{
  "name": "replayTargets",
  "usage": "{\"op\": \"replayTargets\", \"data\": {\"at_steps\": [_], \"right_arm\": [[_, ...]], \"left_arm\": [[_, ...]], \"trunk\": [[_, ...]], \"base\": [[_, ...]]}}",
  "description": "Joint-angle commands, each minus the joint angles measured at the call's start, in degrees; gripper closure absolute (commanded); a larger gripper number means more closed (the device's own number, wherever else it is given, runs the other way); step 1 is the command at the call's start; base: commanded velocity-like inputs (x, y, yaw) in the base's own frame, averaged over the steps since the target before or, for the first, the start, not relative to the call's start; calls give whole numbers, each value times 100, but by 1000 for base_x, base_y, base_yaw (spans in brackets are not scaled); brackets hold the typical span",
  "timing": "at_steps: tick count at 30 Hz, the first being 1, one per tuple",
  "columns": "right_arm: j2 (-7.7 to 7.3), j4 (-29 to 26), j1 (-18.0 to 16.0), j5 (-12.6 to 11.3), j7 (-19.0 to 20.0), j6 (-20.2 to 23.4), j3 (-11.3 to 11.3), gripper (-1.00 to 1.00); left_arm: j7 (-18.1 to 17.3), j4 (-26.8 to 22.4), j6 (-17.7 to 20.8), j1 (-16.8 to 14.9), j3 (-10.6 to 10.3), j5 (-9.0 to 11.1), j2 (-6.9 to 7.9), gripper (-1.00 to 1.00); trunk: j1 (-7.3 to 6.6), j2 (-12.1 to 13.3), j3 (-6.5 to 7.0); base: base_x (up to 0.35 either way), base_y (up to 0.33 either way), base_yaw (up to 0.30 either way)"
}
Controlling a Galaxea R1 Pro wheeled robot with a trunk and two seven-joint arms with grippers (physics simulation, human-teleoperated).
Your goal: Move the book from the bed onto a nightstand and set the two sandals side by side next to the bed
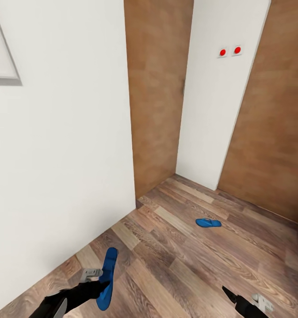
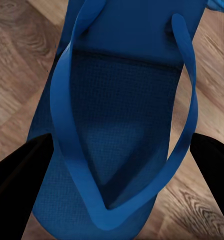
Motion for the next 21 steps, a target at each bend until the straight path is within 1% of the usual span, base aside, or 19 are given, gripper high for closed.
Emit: {"op": "replayTargets", "data": {"at_steps": [1,6,8,13,21], "right_arm": [[1,4,-5,-54,28,47,-13,-100],[0,4,-5,-54,28,47,-12,-100],[0,4,-5,-54,28,47,-12,-100],[1,4,-5,-54,28,47,-13,-100],[0,4,-5,-54,28,47,-13,-100]], "left_arm": [[-26,-6,59,-1,20,48,0,100],[-26,-6,59,-1,20,47,0,100],[-26,-6,59,-1,20,47,0,100],[-26,-6,59,-1,20,48,0,100],[-26,-6,59,-1,20,47,-1,100]], "trunk": [[-1,-2,-5],[-1,-2,-5],[-1,-2,-5],[-1,-2,-5],[-1,-2,-5]], "base": [[2,0,-280],[1,0,-276],[0,0,-186],[13,52,-46],[149,250,-4]]}}
